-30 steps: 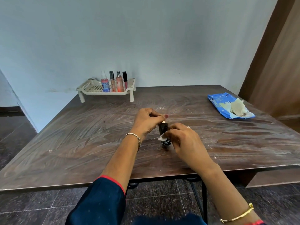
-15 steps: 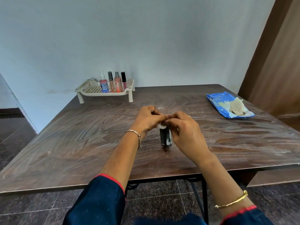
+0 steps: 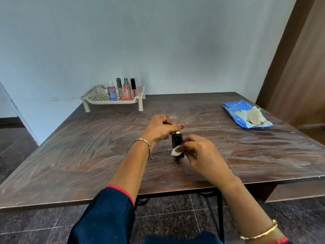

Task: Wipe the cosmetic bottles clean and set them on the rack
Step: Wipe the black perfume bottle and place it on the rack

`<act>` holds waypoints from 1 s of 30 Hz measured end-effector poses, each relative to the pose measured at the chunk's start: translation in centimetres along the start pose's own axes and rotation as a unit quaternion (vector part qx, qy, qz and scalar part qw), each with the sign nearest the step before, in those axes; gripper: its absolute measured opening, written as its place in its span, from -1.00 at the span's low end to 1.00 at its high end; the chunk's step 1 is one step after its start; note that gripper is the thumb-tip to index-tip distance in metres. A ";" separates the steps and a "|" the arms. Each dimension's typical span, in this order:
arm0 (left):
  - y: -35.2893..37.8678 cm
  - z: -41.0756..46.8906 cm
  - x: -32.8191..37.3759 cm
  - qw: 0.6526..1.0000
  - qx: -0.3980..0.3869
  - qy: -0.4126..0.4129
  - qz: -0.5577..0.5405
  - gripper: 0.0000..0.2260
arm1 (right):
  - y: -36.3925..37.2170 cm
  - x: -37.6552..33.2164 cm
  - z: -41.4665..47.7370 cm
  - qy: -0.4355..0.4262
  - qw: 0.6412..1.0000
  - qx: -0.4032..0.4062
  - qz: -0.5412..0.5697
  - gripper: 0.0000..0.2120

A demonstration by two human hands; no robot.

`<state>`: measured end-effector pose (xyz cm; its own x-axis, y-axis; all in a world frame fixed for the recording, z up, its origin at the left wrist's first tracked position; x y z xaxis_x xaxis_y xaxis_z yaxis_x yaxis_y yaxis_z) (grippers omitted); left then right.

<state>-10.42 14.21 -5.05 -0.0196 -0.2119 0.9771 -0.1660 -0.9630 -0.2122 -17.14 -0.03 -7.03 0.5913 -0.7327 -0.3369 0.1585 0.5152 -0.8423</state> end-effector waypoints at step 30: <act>1.0 -0.6 0.4 0.997 0.058 0.035 0.031 -0.73 | -1.0 -0.6 -0.6 0.000 0.992 0.127 0.014 -0.78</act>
<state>-11.20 13.26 -4.91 -0.0958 -0.2642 0.9597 -0.0474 -0.9618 -0.2696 -18.17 -0.34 -6.24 0.5978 -0.7165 -0.3596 0.3363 0.6313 -0.6989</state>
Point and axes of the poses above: each hand's wrist, its own z-axis towards the middle knuckle, its own y-axis out of the palm, x = y × z, the point moved 3 cm from there along z, towards the middle knuckle, and after that the axes turned 6 degrees about -x, right-handed, at the moved point
